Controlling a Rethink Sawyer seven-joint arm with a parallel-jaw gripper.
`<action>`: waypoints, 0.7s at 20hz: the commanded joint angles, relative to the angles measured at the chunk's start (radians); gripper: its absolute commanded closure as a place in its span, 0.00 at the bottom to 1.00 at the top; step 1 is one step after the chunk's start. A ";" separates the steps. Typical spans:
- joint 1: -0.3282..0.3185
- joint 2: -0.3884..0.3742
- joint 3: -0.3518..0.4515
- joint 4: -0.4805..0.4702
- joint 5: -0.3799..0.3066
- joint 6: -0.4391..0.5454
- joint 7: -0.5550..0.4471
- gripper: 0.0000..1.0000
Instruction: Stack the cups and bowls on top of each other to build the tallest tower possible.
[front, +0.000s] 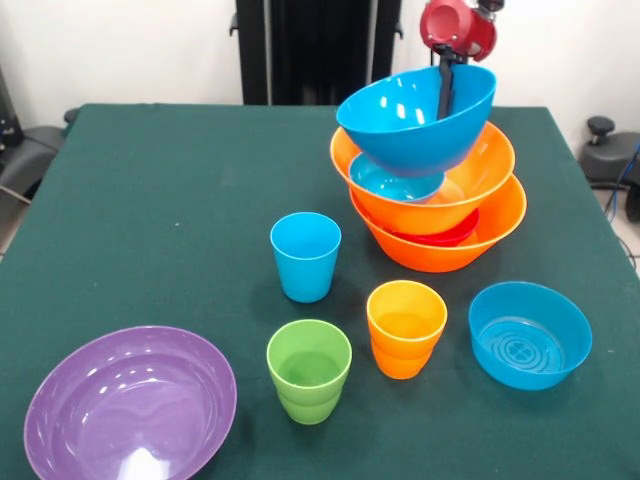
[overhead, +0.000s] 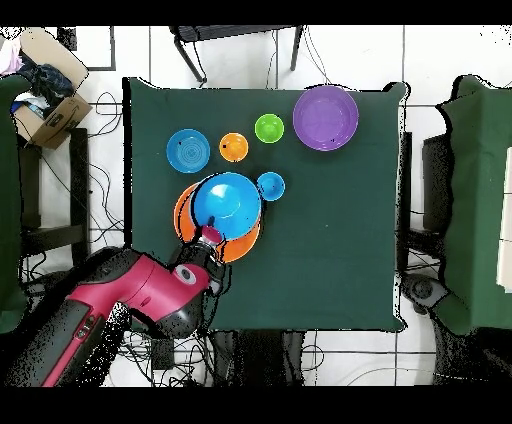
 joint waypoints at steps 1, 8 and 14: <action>-0.002 0.050 0.162 0.038 0.028 0.101 -0.198 1.00; -0.009 0.063 0.168 0.049 0.021 0.089 -0.143 1.00; -0.027 0.051 0.178 0.056 0.048 0.107 -0.182 1.00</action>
